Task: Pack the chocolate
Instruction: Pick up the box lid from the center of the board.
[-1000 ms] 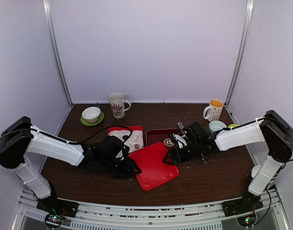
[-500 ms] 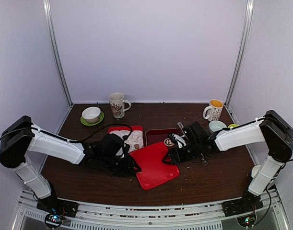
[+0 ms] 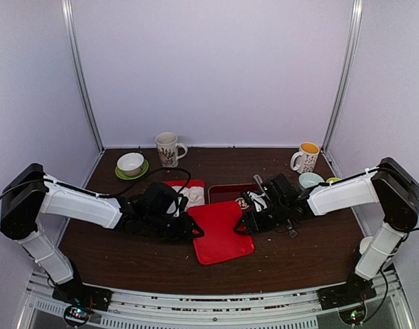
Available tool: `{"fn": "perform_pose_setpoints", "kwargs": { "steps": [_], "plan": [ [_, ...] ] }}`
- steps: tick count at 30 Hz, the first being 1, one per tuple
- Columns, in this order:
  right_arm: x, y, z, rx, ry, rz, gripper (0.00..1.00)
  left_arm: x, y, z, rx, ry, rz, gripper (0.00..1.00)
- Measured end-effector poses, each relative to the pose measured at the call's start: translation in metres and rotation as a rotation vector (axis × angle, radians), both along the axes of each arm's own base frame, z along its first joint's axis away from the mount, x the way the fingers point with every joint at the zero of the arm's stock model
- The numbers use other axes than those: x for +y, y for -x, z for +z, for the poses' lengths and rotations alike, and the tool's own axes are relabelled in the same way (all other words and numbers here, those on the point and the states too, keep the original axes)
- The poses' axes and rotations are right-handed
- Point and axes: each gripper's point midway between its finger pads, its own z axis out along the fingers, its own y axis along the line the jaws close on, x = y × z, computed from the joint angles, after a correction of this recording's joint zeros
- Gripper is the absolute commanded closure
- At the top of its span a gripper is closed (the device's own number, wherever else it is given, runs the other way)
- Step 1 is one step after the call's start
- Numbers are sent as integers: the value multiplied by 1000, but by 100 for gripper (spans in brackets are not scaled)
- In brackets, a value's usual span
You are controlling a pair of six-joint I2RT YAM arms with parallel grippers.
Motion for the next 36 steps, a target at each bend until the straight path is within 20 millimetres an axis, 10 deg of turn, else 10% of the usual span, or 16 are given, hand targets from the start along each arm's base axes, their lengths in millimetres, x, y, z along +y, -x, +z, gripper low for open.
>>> {"fn": "perform_pose_setpoints", "kwargs": {
  "steps": [36],
  "plan": [
    [12, -26, 44, -68, -41, -37, 46, 21, -36, 37, -116, -17, -17, 69]
  ]
}}
